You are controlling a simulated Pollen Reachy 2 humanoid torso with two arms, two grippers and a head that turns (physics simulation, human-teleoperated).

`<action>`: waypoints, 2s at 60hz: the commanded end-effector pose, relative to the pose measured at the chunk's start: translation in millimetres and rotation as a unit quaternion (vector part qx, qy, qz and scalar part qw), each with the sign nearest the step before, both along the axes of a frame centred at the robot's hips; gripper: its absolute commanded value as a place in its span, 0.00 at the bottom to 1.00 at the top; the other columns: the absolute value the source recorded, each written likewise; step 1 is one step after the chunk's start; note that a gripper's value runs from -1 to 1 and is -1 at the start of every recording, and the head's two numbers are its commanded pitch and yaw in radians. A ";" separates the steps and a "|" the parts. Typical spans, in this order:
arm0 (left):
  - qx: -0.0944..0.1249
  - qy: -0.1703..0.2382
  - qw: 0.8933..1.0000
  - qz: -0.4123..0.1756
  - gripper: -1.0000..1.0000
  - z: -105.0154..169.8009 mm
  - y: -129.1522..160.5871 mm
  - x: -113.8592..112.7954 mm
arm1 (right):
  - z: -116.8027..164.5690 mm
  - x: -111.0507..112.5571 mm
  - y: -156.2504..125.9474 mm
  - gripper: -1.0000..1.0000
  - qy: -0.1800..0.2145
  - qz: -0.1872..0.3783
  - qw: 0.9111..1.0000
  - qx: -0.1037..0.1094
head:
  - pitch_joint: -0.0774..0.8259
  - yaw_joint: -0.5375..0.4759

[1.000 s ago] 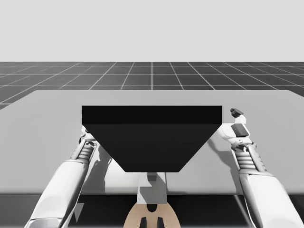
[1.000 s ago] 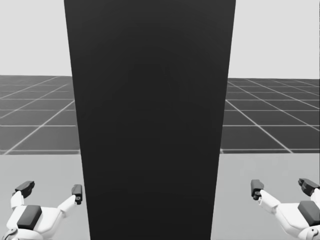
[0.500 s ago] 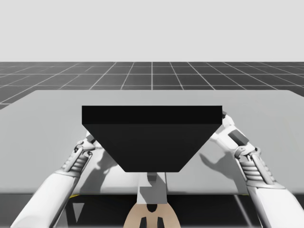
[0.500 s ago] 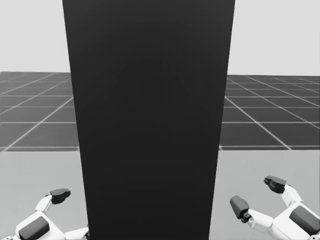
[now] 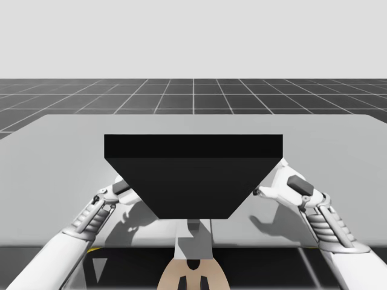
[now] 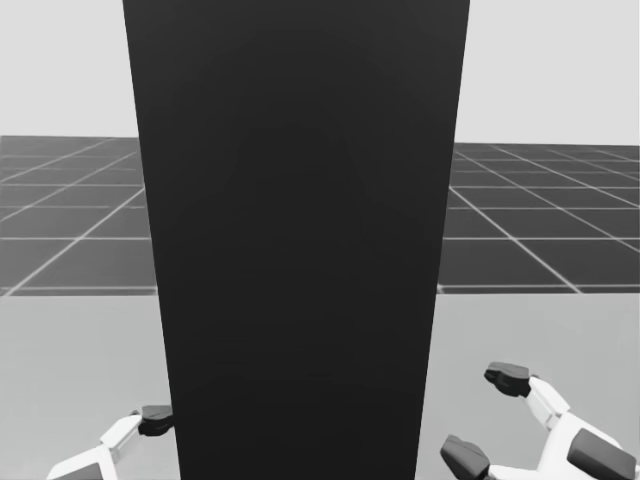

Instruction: Reach around the screen and pick up the object behind it.

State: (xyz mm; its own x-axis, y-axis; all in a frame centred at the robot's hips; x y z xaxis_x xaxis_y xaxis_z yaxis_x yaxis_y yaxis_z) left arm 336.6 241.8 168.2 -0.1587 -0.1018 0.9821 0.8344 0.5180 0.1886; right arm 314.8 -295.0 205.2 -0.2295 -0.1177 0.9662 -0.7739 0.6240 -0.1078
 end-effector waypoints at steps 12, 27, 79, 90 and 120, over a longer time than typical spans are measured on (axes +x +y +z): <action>-0.008 0.055 0.994 -0.091 0.00 -9.3 5.2 15.6 | -2.7 -0.7 3.2 0.00 -0.010 0.024 1.000 -0.004 | 0.30 0.50; 0.039 0.059 0.991 -0.117 0.00 -18.3 -0.3 42.0 | -3.4 -1.2 5.2 0.00 -0.019 0.027 0.999 -0.008 | 0.30 0.51; 0.042 0.153 0.964 -0.212 1.00 -44.9 -46.4 64.3 | -2.5 -3.9 7.1 0.00 -0.024 0.025 0.999 -0.014 | 0.33 0.48; 0.039 0.130 0.973 -0.187 1.00 -22.2 -23.8 64.3 | -1.3 -3.9 6.7 0.00 -0.024 0.023 0.999 -0.012 | 0.32 0.48; 0.052 -0.003 0.992 -0.118 1.00 128.7 26.3 77.5 | 0.2 -3.0 5.9 0.00 -0.021 0.020 1.000 -0.009 | 0.31 0.48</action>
